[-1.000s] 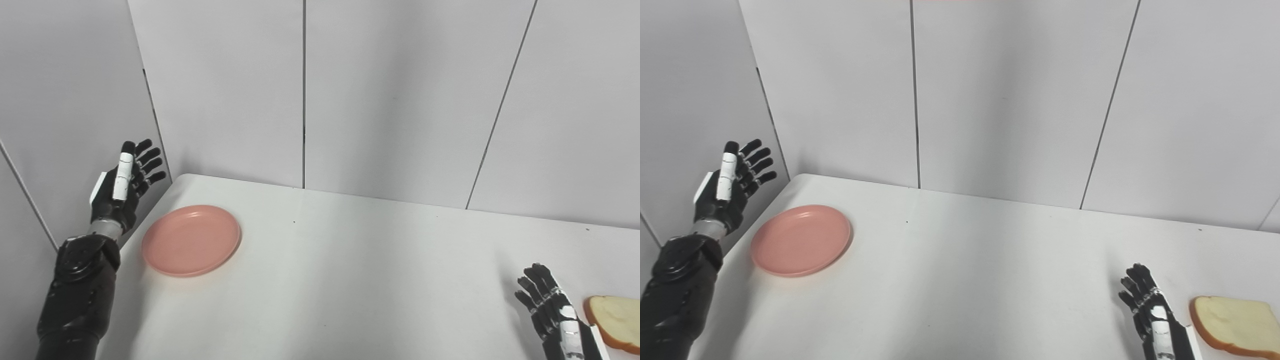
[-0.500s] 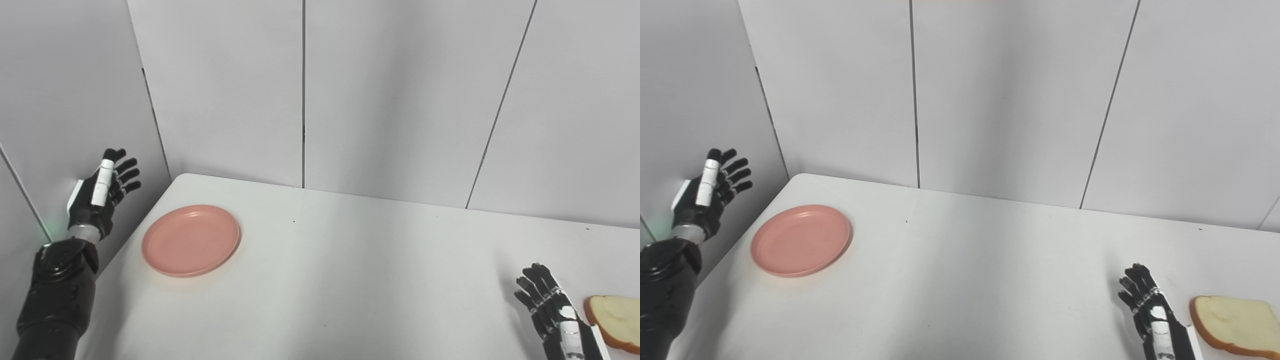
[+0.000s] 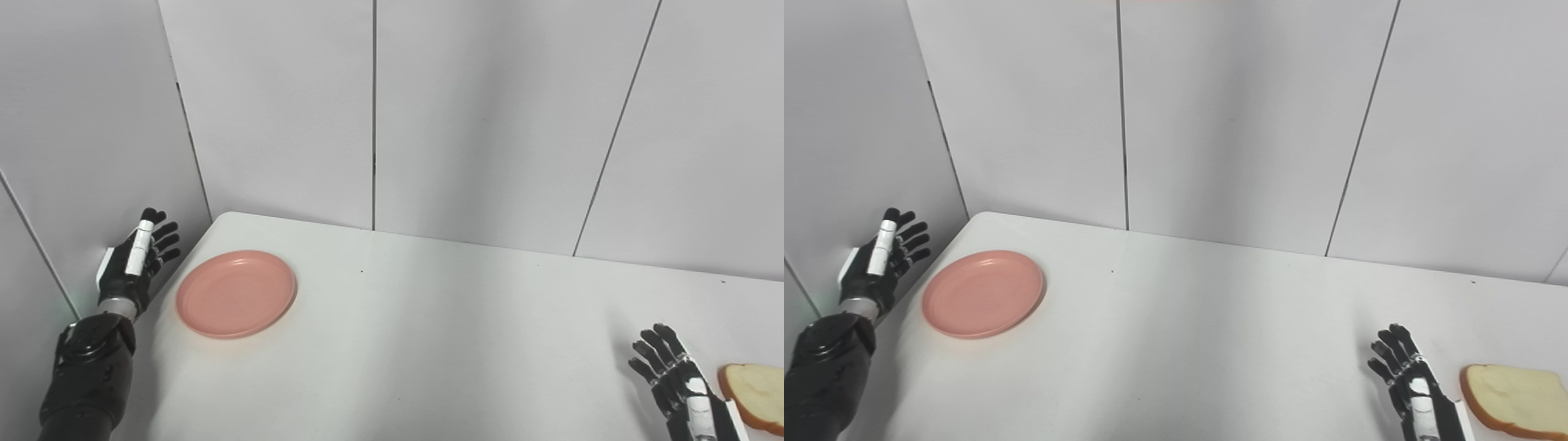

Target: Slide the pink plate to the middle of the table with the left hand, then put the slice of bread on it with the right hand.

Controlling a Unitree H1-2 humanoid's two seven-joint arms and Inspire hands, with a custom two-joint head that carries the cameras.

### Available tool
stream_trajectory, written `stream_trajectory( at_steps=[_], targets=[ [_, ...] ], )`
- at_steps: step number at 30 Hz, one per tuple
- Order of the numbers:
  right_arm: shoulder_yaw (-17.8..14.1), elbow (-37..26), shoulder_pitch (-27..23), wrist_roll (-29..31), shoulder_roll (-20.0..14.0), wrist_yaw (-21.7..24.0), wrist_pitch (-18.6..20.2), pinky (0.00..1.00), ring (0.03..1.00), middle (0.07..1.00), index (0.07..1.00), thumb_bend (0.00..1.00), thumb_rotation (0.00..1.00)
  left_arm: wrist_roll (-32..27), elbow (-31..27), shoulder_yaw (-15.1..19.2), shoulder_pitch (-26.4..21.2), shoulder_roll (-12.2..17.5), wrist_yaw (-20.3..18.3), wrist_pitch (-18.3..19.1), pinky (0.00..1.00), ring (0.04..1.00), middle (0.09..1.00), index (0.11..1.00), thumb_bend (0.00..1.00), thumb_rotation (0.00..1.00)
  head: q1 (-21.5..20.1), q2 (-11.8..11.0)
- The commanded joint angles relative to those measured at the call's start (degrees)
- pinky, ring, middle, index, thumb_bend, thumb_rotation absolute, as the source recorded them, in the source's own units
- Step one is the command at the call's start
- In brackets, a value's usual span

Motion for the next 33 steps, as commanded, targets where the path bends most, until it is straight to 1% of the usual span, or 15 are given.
stream_trajectory(
  at_steps=[1,4,7,11,13,16,18,19,20,25,26,28,33],
  targets=[
    [1.6,4.6,5.8,0.2,2.7,0.0,0.4,0.86,0.88,0.886,0.898,0.83,0.92,0.8,-1.4,-0.6,-1.3,0.1,1.0,-0.8,0.78,0.818,0.809,0.836,0.95,0.83,-0.2,0.2],
    [1.5,4.2,6.0,0.3,2.9,-0.1,0.7,0.85,0.873,0.881,0.89,0.83,0.91,0.6,-1.0,-0.6,-1.3,-1.1,1.3,-0.6,0.79,0.821,0.809,0.826,0.95,0.81,-0.4,0.5],
    [1.5,4.1,6.1,0.4,2.8,0.1,0.6,0.85,0.87,0.878,0.886,0.83,0.91,0.4,-0.3,-0.6,-1.4,-1.8,1.0,-1.0,0.8,0.827,0.812,0.828,0.96,0.81,-0.4,0.6],
    [1.5,3.9,6.3,0.4,2.8,0.0,0.7,0.84,0.864,0.875,0.884,0.84,0.9,0.3,0.0,-1.1,-1.6,-2.4,0.3,-0.5,0.78,0.835,0.824,0.822,0.97,0.8,-0.6,0.8],
    [1.5,3.8,6.5,0.5,2.8,0.1,0.7,0.84,0.866,0.877,0.886,0.84,0.9,0.6,-0.2,-1.7,-1.4,-2.7,0.2,-0.1,0.8,0.838,0.829,0.83,0.98,0.81,-0.7,0.9],
    [1.5,3.2,6.9,0.5,2.8,0.0,0.9,0.84,0.866,0.875,0.884,0.84,0.9,1.2,0.6,-2.6,-1.2,-3.3,0.5,-0.8,0.81,0.848,0.835,0.833,0.99,0.82,-0.9,1.3],
    [1.6,2.8,7.2,0.5,2.8,0.0,1.0,0.84,0.862,0.87,0.882,0.84,0.9,0.8,0.2,-2.6,-1.0,-3.9,0.7,-0.5,0.81,0.841,0.823,0.826,0.98,0.82,-1.0,1.5],
    [1.6,2.8,7.2,0.5,2.7,0.1,1.0,0.84,0.863,0.87,0.884,0.84,0.9,0.5,0.1,-2.5,-1.0,-4.2,0.7,-0.3,0.77,0.832,0.819,0.826,0.98,0.81,-1.1,1.6],
    [1.6,2.7,7.3,0.4,2.7,0.1,1.0,0.84,0.863,0.87,0.885,0.84,0.9,0.2,-0.1,-2.5,-1.0,-4.5,0.5,-0.2,0.77,0.829,0.818,0.825,0.98,0.81,-1.1,1.6],
    [1.7,2.9,7.3,0.3,2.7,-0.1,0.8,0.84,0.859,0.866,0.886,0.86,0.9,-0.4,-0.9,-3.0,-0.9,-5.5,-0.7,-0.3,0.78,0.832,0.825,0.844,0.96,0.82,-1.3,1.6],
    [1.7,3.0,7.3,0.2,2.8,-0.1,0.8,0.83,0.856,0.861,0.884,0.85,0.9,-0.4,-1.1,-3.1,-0.9,-5.7,-0.8,-0.2,0.75,0.821,0.816,0.84,0.98,0.82,-1.3,1.6],
    [1.7,3.0,7.3,0.4,2.8,-0.1,0.7,0.83,0.855,0.862,0.885,0.85,0.9,-0.5,-2.5,-3.5,-0.6,-6.2,-1.2,0.1,0.73,0.818,0.813,0.845,0.98,0.81,-1.3,1.6],
    [1.8,2.9,7.5,0.1,3.1,-0.2,0.4,0.83,0.853,0.858,0.884,0.84,0.9,-0.8,-4.4,-3.7,-0.4,-7.1,-1.8,1.1,0.75,0.824,0.808,0.84,0.97,0.81,-1.7,1.7]
  ],
)
